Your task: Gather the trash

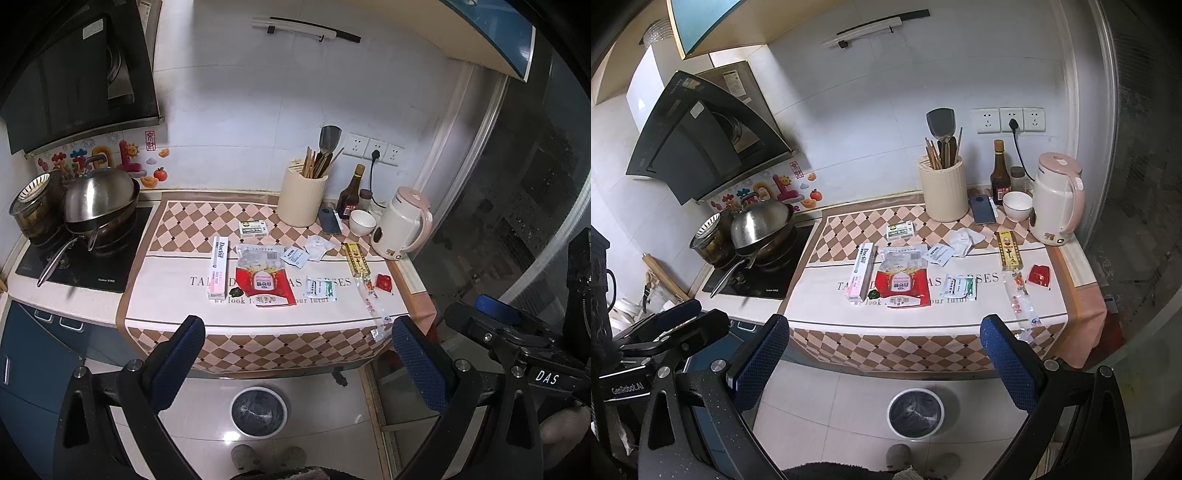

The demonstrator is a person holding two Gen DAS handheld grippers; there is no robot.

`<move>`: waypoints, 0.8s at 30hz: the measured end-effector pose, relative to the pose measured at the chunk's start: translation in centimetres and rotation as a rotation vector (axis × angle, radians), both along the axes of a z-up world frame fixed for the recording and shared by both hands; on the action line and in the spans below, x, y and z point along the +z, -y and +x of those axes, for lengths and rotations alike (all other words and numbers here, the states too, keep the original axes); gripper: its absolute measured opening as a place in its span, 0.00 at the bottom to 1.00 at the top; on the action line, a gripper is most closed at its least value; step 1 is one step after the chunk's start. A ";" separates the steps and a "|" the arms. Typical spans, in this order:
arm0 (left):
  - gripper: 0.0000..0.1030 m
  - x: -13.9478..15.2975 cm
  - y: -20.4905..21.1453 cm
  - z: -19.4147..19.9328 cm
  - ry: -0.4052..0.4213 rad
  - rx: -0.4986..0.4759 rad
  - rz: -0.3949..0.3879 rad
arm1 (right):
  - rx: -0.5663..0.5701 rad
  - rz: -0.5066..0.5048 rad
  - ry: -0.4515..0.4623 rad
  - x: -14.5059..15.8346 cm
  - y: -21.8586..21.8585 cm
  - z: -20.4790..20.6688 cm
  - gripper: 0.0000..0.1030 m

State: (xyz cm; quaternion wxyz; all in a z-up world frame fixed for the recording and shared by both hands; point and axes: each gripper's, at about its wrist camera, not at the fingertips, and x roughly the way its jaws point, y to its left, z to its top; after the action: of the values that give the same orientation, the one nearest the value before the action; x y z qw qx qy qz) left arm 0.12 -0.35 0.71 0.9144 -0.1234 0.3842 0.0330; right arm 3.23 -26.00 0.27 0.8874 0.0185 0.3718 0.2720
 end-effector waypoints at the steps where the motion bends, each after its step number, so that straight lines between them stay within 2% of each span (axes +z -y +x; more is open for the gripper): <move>1: 1.00 0.0 0.0 0.0 0.000 0.000 -0.005 | 0.000 0.001 0.000 0.0 -0.2 -0.1 1.00; 24: 1.00 -0.4 0.0 -0.3 0.013 -0.028 -0.067 | 0.026 0.008 -0.023 -0.4 -0.1 0.1 1.00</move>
State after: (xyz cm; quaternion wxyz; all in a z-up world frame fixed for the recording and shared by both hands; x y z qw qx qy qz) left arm -0.22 -0.31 0.36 0.9126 -0.1487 0.3808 0.0065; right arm 3.33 -25.88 -0.16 0.8793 0.0206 0.3811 0.2849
